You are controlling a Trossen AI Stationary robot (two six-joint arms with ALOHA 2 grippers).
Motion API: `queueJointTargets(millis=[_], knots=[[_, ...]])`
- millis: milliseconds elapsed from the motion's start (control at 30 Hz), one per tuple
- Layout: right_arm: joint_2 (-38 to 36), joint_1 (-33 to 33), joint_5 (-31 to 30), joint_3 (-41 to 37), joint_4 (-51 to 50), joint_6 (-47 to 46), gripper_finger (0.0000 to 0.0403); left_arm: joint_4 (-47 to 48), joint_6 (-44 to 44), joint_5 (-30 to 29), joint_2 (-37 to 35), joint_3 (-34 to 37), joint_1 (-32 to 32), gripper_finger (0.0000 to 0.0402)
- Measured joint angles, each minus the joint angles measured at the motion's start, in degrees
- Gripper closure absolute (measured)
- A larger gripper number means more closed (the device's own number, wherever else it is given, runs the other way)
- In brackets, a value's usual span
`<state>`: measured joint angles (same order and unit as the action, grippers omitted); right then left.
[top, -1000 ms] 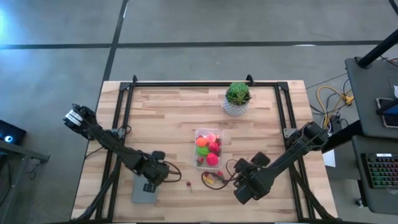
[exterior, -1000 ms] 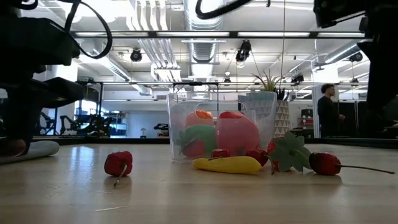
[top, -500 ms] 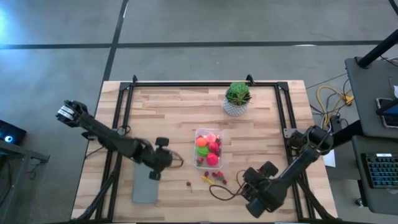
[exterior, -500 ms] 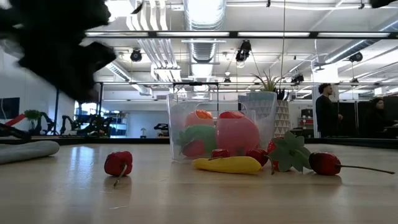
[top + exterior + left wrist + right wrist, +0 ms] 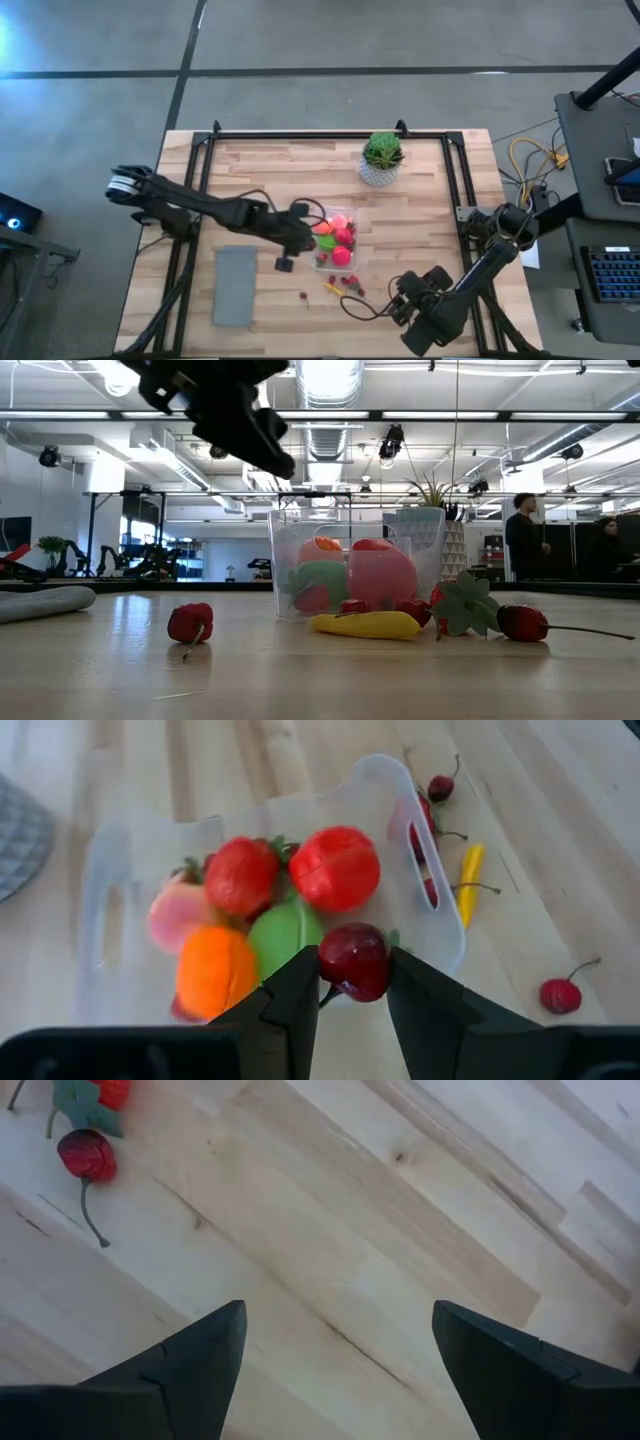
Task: Pick and placing Produce into tupperware
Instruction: Put the red cherry into the transparent bin
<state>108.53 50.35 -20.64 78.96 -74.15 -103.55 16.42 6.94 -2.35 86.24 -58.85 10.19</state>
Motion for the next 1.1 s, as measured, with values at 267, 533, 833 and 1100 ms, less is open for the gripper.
queueJointTargets(millis=[267, 533, 833, 1100], knots=[[0.00, 0.00, 0.00, 0.00, 1.18, 0.00, 0.0096, 0.16, -1.15, 5.60, 8.59, -5.63, -0.23, 0.0302], [0.00, 0.00, 0.02, 0.00, 2.94, 0.00, 0.0087, -0.41, -7.02, 5.85, 8.23, -5.34, -0.50, 0.0235], [0.00, 0.00, 0.02, 0.00, 5.02, 0.02, 0.0090, 6.89, -9.21, 1.56, 4.21, -5.24, -0.58, 0.0163], [0.00, -2.57, 0.09, -0.06, 12.17, 0.25, 0.0090, 17.24, -21.28, 0.33, -3.06, -1.65, -0.71, 0.0162]])
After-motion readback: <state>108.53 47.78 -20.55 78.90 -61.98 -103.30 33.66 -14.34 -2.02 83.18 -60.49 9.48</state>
